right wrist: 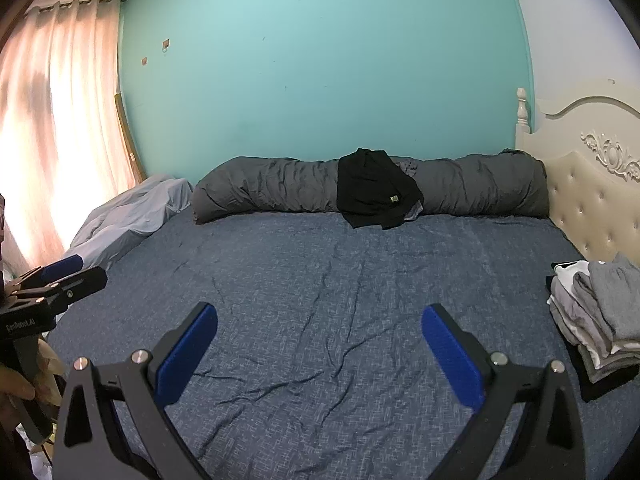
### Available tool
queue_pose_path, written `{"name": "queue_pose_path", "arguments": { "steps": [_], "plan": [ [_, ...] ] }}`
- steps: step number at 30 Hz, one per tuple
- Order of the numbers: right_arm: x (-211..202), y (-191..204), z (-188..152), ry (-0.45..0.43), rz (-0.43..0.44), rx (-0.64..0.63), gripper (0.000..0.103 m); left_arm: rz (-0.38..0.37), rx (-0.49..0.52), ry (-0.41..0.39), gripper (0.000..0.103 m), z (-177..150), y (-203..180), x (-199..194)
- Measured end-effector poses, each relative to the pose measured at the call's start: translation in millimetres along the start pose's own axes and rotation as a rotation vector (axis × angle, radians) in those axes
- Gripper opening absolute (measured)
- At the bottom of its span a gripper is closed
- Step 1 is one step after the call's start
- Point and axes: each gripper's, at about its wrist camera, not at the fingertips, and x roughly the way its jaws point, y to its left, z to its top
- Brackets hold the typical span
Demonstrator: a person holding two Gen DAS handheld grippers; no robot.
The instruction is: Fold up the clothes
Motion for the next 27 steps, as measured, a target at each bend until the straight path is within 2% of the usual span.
{"name": "queue_pose_path", "arguments": {
  "steps": [10, 27],
  "plan": [
    [1, -3, 1, 0.015, 0.020, -0.002, 0.103, -0.009, 0.023, 0.001, 0.103, -10, 0, -1],
    [-1, 0, -1, 0.003, 0.015, -0.006, 0.103, -0.006, 0.021, 0.009, 0.103, -1, -1, -1]
  ]
}}
